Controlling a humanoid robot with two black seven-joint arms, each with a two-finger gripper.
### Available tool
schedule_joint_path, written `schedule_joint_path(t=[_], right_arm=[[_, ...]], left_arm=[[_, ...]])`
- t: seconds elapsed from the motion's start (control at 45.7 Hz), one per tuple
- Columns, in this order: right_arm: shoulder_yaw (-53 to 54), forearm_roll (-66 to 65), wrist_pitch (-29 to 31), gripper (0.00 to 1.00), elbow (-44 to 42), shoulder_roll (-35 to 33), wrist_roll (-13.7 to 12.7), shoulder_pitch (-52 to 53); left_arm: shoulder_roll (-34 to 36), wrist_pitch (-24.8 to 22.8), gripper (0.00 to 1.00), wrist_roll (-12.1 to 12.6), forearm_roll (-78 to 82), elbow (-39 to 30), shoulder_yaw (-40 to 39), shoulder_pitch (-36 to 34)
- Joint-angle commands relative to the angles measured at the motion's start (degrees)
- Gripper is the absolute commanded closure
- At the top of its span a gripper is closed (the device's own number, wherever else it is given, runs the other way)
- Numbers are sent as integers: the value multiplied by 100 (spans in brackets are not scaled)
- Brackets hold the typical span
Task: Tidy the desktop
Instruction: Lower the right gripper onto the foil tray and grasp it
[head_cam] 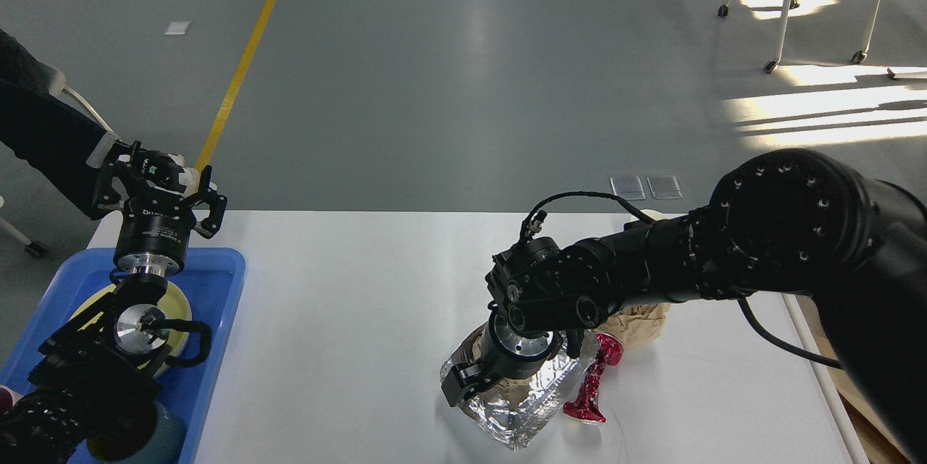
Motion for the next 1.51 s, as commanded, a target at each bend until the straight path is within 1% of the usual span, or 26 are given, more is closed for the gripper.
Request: schedule_joint_path(t=[0.0, 0.504, 0.635, 0.81, 0.898, 1.051, 1.095, 1.204, 1.292, 1.314, 1.357, 1.379, 1.489], right_arm=[[21, -239, -163, 0, -5, -2, 0, -173], [390, -424, -215, 0, -5, -19, 18, -683], [434, -661, -259, 0, -32, -46, 18, -867], [425, -1109, -909, 0, -40, -37, 18, -1070], [425, -1232, -962, 0, -67, -46, 18, -1184], [416, -1417, -1076, 4, -146, -54, 35, -1403], [416, -1470, -1173, 9, -181, -54, 53, -1474], [373, -1540, -1454, 18, -251, -37, 167, -1553], [259, -1768, -1709, 29, -304, -37, 255, -1580], [197, -1830, -1727, 35, -322, -37, 264, -1580], [101, -1926, -1727, 53, -348, -37, 264, -1580], [65, -1962, -1727, 57, -348, -37, 264, -1580], [47, -2024, -1727, 72, -410, -37, 264, -1580]], left_arm=[[0, 0, 3, 0, -1, 0, 0, 0], [0, 0, 3, 0, -1, 0, 0, 0], [0, 0, 3, 0, -1, 0, 0, 0], [0, 0, 3, 0, -1, 0, -8, 0], [0, 0, 3, 0, -1, 0, 0, 0], [0, 0, 3, 0, -1, 0, 0, 0], [0, 0, 3, 0, -1, 0, 0, 0], [0, 0, 3, 0, 8, 0, 0, 0], [0, 0, 3, 0, -1, 0, 0, 0], [0, 0, 3, 0, -1, 0, 0, 0], [0, 0, 3, 0, -1, 0, 0, 0], [0, 0, 3, 0, -1, 0, 0, 0], [0, 0, 3, 0, 8, 0, 0, 0]])
